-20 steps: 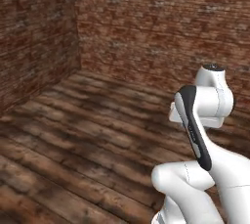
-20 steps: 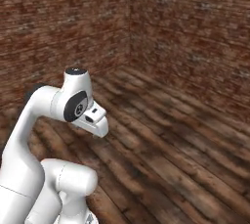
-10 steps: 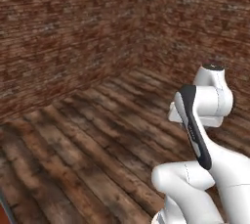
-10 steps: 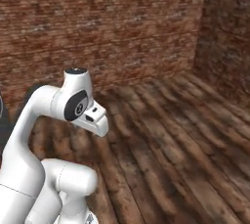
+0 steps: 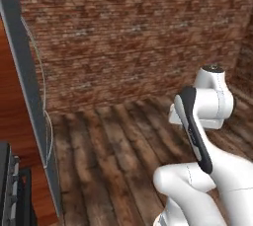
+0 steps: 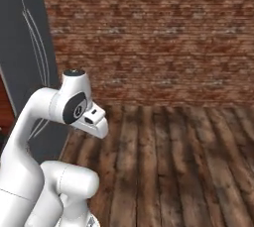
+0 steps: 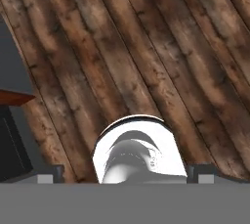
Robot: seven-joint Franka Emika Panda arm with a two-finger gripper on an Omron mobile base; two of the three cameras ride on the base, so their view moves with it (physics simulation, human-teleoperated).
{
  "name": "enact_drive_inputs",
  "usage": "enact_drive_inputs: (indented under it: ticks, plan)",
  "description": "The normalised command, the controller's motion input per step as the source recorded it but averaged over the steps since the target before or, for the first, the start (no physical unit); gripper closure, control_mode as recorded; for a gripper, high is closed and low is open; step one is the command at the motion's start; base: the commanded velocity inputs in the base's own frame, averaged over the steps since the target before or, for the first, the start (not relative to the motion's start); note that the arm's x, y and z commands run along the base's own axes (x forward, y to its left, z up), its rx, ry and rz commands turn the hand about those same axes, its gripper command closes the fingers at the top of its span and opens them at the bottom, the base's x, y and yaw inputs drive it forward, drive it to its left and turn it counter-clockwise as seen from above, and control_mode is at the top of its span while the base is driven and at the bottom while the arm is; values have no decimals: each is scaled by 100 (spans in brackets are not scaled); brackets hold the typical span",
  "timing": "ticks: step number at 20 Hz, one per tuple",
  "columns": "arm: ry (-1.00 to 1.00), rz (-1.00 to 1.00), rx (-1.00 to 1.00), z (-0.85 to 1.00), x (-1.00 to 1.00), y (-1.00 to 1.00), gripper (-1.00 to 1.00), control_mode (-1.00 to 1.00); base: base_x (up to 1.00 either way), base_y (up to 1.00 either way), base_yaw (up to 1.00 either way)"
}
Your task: Place one of the steaks on the plate and the other in the bowl. Then place the bowl in the fridge.
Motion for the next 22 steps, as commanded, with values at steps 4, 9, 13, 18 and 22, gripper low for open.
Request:
enact_drive_inputs:
  ticks: [4, 9, 13, 18, 22]
  plan:
    - [0, 0, 0, 0, 0, 0, -100, 100, 100, -63, 57]
    - [0, 0, 0, 0, 0, 0, -100, 100, 100, -37, 67]
    - [0, 0, 0, 0, 0, 0, -100, 100, 99, -13, 81]
    - [0, 0, 0, 0, 0, 0, -100, 100, 83, -32, 83]
    - [0, 0, 0, 0, 0, 0, -100, 100, 56, -33, 89]
